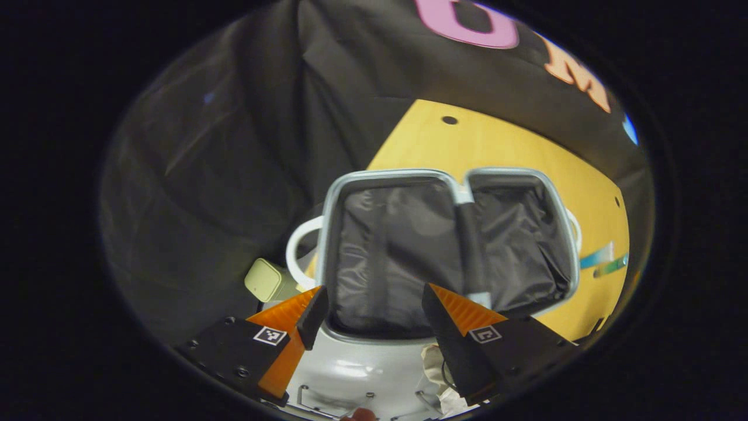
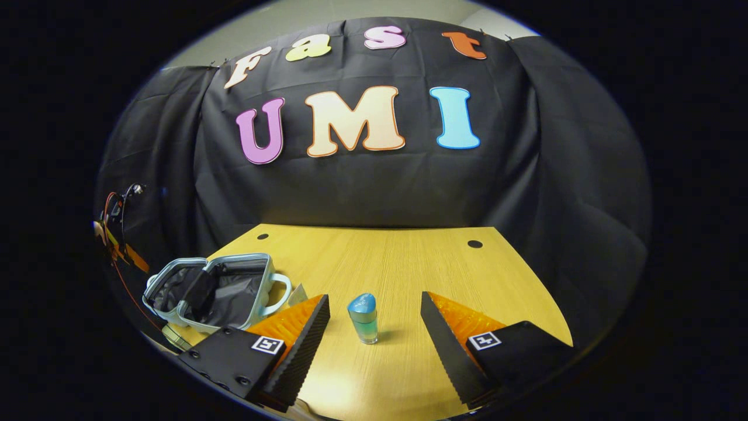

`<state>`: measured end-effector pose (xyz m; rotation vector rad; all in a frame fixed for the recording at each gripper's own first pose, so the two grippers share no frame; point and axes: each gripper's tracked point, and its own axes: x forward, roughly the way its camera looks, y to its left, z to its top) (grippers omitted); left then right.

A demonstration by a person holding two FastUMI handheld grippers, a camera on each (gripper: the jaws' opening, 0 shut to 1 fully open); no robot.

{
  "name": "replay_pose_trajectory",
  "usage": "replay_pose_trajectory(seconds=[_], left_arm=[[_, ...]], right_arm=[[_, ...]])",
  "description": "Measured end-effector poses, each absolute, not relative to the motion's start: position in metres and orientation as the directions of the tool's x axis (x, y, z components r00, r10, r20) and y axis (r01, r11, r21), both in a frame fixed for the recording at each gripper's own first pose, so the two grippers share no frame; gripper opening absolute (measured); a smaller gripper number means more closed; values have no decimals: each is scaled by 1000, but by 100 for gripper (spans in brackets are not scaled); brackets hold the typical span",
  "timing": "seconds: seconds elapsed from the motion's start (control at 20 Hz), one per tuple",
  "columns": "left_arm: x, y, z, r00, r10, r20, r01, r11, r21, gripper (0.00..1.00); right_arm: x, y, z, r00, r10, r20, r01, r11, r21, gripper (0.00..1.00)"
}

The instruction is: First open the suitcase, pack the skin care products into it, and then close the suitcase.

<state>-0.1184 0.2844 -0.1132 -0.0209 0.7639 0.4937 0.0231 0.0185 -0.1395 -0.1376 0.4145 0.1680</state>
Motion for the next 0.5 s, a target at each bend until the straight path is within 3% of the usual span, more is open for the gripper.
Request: replay_pose_trajectory(seconds=[0.2,0.5], left_arm=[[-107,169,-125,658,276,-700,-316,946,76,96],[-95,57,-165,638,201,-743,-239,969,57,96]], right_arm=[[28,-3,-134,893,154,-423,-216,971,-102,98],[27,-35,-131,882,164,-441,-227,969,-94,98]])
